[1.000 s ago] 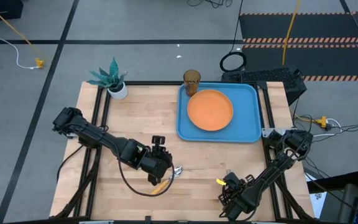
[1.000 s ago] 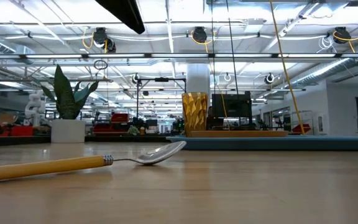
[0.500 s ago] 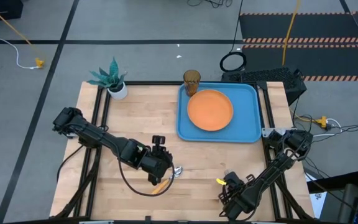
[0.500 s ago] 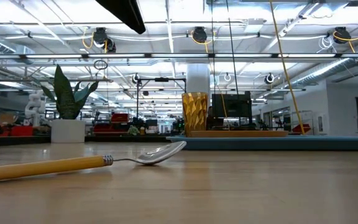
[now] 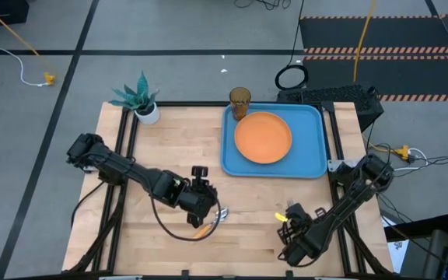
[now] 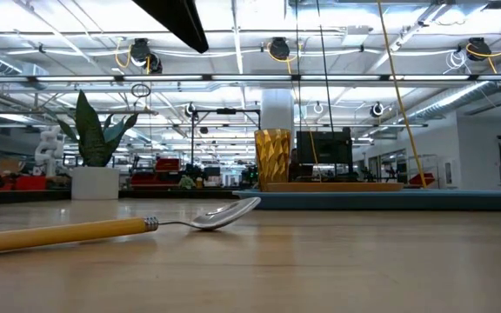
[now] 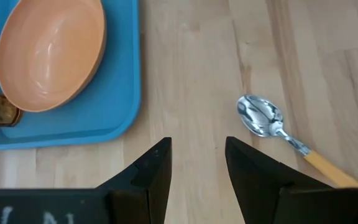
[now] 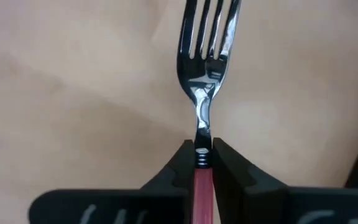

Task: Pick and place plate/cup/fork/spoon on tray
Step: Put the red fork on the blue serving tray to the right of the orange plate

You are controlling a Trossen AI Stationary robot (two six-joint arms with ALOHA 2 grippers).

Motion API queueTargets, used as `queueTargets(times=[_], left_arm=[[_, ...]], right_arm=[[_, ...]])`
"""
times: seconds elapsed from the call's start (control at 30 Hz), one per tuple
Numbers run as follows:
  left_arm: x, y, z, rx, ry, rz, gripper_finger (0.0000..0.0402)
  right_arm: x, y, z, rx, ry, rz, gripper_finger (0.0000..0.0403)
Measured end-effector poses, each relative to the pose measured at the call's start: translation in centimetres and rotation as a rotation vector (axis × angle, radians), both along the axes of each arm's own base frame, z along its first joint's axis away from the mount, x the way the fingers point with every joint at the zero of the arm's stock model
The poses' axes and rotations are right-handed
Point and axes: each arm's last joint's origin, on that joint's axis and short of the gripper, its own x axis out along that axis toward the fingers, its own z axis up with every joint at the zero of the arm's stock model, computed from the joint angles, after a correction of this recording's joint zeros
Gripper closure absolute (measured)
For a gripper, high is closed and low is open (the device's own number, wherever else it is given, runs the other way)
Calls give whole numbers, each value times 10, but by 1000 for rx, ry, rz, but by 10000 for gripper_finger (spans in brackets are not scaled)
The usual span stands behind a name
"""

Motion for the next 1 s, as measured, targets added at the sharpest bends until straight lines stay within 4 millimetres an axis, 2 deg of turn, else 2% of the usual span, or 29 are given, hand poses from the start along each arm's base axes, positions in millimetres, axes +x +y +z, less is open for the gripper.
queueTargets(times=[0.23, 0.4, 0.6, 0.77, 1.0], left_arm=[[3, 7, 0, 1, 0, 21, 247], [4, 11, 0, 5, -2, 35, 247], [5, 14, 0, 13, 1, 30, 247], [6, 16, 0, 19, 3, 28, 247], [10, 27, 0, 10, -6, 71, 247]], right_arm=[[-9, -32, 36, -174, -51, -6, 386], [-11, -58, 50, -276, -88, -13, 386], [-18, -97, 46, -309, -110, -7, 386], [-31, -136, 40, -317, -170, -87, 385], [-53, -182, 21, -279, -202, -173, 385]])
